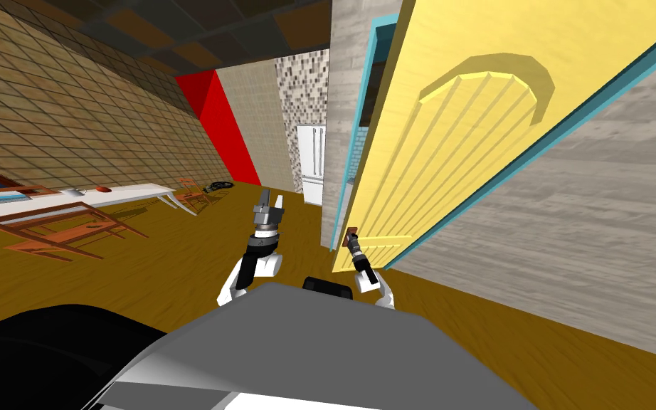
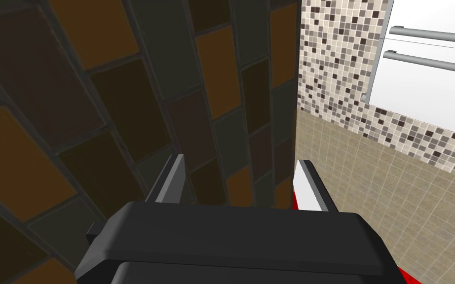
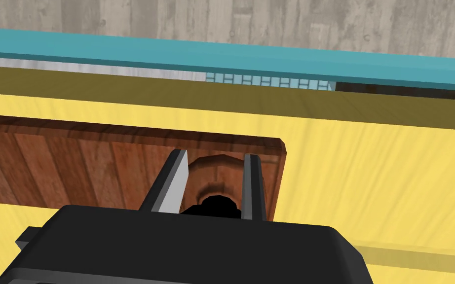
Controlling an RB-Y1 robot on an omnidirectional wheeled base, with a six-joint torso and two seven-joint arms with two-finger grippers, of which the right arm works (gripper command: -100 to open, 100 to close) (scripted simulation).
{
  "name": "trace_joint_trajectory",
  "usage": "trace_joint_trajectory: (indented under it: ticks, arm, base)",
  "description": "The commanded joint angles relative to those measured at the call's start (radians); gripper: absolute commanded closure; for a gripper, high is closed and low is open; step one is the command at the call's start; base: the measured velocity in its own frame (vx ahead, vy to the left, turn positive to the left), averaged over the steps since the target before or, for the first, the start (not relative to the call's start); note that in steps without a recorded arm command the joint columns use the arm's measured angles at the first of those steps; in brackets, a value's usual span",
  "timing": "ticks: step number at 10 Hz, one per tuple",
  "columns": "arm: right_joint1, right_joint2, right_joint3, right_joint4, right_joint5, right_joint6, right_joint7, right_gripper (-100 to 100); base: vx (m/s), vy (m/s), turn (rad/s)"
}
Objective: Push the door open
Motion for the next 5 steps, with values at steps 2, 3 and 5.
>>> trace_joint_trajectory:
  ticks: [2,3,5]
  arm:
    - [0.025,-0.019,0.002,-0.009,-0.004,0.025,-0.078,100]
    - [0.025,-0.019,0.002,-0.009,-0.004,0.025,-0.087,100]
    - [0.025,-0.019,0.002,-0.009,-0.004,0.025,-0.087,100]
  base:
    - [-0.034,-0.072,-0.015]
    - [-0.017,-0.047,0.012]
    - [-0.021,-0.010,-0.010]
